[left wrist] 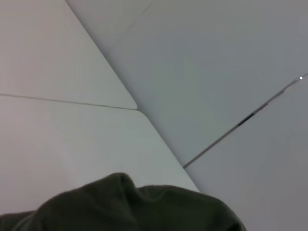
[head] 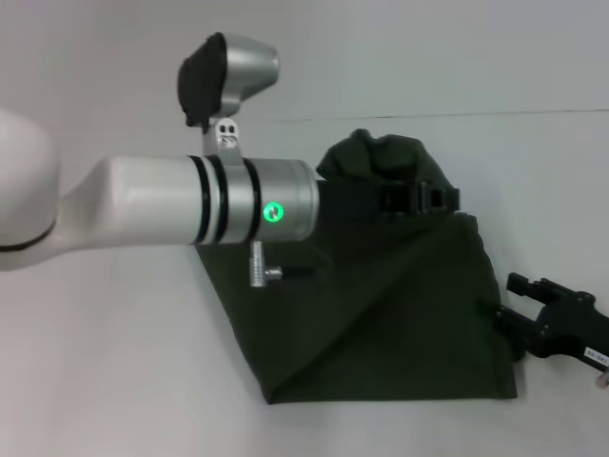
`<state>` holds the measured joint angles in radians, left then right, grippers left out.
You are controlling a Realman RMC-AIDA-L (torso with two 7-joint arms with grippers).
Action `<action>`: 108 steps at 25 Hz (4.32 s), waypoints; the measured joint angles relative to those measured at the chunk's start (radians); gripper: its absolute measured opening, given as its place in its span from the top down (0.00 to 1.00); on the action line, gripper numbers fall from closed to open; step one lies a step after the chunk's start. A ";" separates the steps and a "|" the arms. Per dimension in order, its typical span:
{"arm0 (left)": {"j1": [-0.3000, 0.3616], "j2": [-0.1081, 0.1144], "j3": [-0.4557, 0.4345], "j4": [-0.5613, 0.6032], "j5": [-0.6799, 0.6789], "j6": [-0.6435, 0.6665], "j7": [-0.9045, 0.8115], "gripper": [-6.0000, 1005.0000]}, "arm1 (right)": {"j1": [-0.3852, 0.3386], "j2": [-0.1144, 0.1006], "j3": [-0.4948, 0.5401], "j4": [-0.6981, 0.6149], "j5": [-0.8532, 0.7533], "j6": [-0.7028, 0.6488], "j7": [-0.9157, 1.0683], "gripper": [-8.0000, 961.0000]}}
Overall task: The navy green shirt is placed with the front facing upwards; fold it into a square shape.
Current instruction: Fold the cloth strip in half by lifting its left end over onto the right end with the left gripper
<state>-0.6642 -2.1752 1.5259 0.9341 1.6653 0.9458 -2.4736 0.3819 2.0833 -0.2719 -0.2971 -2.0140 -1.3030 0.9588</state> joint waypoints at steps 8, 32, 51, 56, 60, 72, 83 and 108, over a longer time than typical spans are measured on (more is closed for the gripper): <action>-0.015 -0.002 0.096 -0.069 -0.077 -0.075 0.006 0.92 | -0.026 0.000 0.066 -0.032 0.000 -0.011 0.001 0.33; -0.075 -0.002 0.197 -0.267 -0.446 -0.012 0.131 0.42 | -0.038 -0.012 0.151 -0.127 0.000 -0.116 0.028 0.33; -0.007 -0.002 0.092 -0.319 -0.544 0.104 0.288 0.24 | 0.032 -0.005 0.157 -0.168 -0.002 -0.227 0.065 0.33; 0.004 0.003 0.057 -0.312 -0.544 0.132 0.347 0.24 | 0.048 -0.006 0.120 -0.168 -0.009 -0.243 0.065 0.33; 0.016 0.008 -0.031 -0.308 -0.538 0.219 0.429 0.24 | 0.052 -0.010 0.025 -0.185 -0.009 -0.280 0.072 0.33; 0.043 0.009 -0.134 -0.314 -0.536 0.289 0.499 0.24 | 0.030 0.009 -0.058 -0.190 -0.021 -0.033 0.101 0.33; 0.045 0.009 -0.142 -0.314 -0.541 0.293 0.500 0.24 | 0.057 0.009 -0.055 -0.115 -0.001 0.084 0.079 0.33; 0.065 0.011 -0.179 -0.314 -0.536 0.298 0.515 0.24 | 0.112 0.010 -0.303 -0.169 0.135 -0.091 0.211 0.33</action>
<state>-0.5991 -2.1644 1.3466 0.6196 1.1292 1.2440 -1.9589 0.4944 2.0935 -0.5746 -0.4659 -1.8788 -1.3939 1.1699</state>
